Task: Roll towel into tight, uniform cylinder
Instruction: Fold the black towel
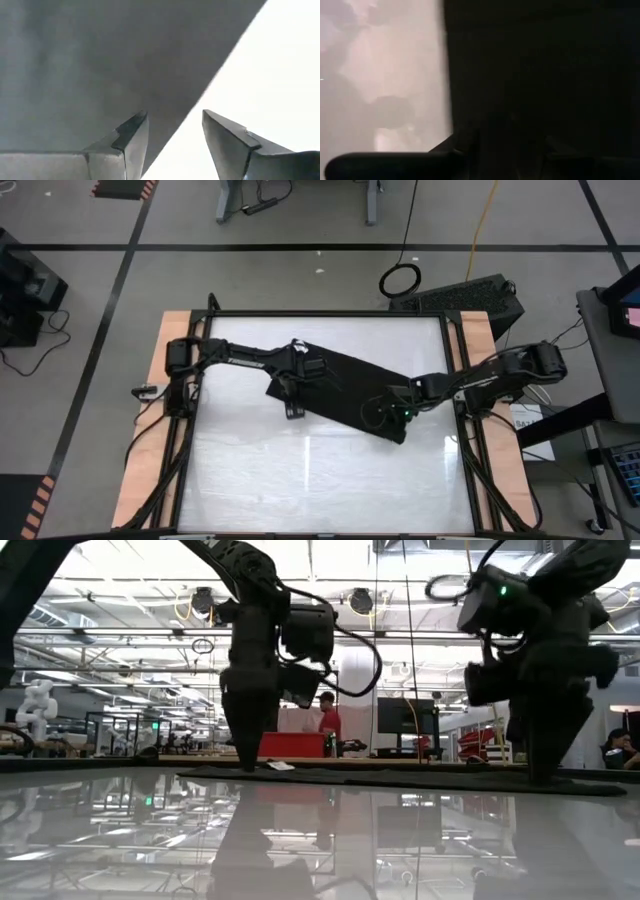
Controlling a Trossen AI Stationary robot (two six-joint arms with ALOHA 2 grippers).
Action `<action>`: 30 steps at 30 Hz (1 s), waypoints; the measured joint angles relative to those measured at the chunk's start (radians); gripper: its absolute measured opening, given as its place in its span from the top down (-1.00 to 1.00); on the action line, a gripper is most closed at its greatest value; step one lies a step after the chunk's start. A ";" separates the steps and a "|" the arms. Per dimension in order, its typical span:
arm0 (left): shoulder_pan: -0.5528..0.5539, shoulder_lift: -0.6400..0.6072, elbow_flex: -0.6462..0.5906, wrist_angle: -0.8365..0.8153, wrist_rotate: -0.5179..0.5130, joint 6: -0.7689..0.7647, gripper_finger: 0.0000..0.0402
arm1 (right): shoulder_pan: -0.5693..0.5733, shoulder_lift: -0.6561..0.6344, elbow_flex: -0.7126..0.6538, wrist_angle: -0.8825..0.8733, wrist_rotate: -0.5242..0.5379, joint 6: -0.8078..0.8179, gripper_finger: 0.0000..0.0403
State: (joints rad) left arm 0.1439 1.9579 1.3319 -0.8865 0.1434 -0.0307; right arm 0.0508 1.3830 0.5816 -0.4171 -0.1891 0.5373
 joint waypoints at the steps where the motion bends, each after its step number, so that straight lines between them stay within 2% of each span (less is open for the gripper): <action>1: -0.011 -0.001 0.000 0.014 0.023 -0.017 0.05 | -0.014 0.003 0.000 -0.019 0.018 -0.022 0.56; 7: -0.110 -0.001 0.000 0.175 0.104 -0.095 0.05 | -0.143 0.005 0.003 -0.043 0.164 -0.102 0.56; 12: -0.179 -0.004 0.002 0.275 0.110 -0.097 0.05 | -0.234 -0.008 0.001 -0.047 0.163 -0.117 0.56; 17: -0.178 -0.008 0.011 0.209 0.025 -0.119 0.05 | -0.241 -0.033 -0.001 -0.058 0.156 -0.121 0.56; 21: -0.150 -0.008 0.011 0.154 -0.030 -0.119 0.05 | -0.238 -0.032 -0.001 -0.057 0.088 -0.116 0.56; 30: -0.049 -0.008 0.011 0.135 -0.103 -0.112 0.05 | -0.150 -0.030 -0.001 -0.060 0.052 -0.027 0.56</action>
State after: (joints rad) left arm 0.0953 1.9495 1.3426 -0.7512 0.0408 -0.1423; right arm -0.0987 1.3533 0.5808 -0.4774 -0.1371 0.5103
